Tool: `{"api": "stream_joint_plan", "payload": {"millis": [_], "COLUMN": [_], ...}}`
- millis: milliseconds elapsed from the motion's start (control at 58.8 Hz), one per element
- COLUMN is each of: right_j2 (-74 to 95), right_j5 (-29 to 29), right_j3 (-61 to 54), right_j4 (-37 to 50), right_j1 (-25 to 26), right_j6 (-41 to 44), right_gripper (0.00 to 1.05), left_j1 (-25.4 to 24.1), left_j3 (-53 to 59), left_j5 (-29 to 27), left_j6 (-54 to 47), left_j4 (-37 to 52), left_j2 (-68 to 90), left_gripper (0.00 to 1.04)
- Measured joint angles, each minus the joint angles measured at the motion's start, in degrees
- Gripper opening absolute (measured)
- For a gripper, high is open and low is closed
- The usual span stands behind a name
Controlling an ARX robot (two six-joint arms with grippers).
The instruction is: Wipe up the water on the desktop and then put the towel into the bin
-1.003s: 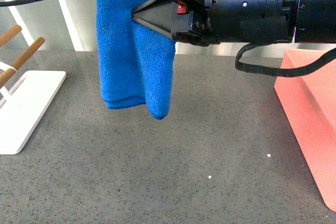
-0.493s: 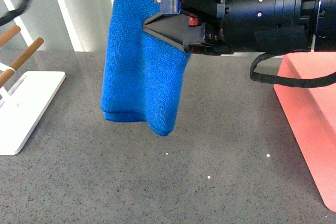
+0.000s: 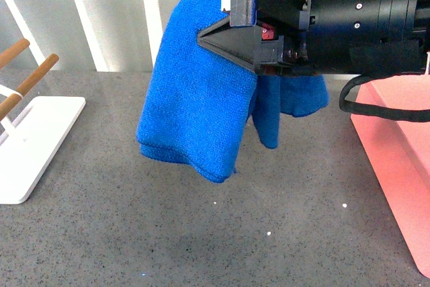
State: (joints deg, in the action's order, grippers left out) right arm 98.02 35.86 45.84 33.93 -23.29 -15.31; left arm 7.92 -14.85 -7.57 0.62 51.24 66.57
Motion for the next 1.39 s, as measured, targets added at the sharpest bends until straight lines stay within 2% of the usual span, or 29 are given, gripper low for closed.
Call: {"api": "stream_joint_plan", "payload": {"millis": [306, 374, 476, 578, 1003, 1394], "right_j2": [-0.96, -1.07, -1.51, -1.84, -2.45, -2.45], "right_j5": [-0.39, -0.39, -0.39, -0.37, -1.4, -2.64], "right_j3": [-0.96, -1.18, -1.25, -1.25, -1.27, -1.27], "right_j4": [-0.09, -0.17, -0.66, -1.09, -3.58, -3.67], "right_j1": [0.85, 0.98, 1.03, 1.03, 0.72, -0.98], "right_j6": [0.2, 0.17, 0.31, 0.37, 1.33, 1.4], "right_gripper": [0.04, 0.04, 0.04, 0.04, 0.04, 0.04], "left_j1": [-3.32, -6.16, -7.72, -7.78, -7.78, -7.78], "left_j3": [7.69, 8.92, 10.38, 13.03, 13.55, 13.55], "left_j5": [3.32, 6.97, 7.19, 7.39, 7.54, 7.54], "left_j6": [-0.17, -0.2, -0.17, -0.2, -0.2, -0.2], "left_j4": [-4.35, -6.01, -8.66, -6.86, -22.05, -32.3], "left_j2": [-11.96, -14.73, -18.93, -20.31, -36.98, -47.82], "left_gripper": [0.04, 0.04, 0.04, 0.04, 0.04, 0.04]}}
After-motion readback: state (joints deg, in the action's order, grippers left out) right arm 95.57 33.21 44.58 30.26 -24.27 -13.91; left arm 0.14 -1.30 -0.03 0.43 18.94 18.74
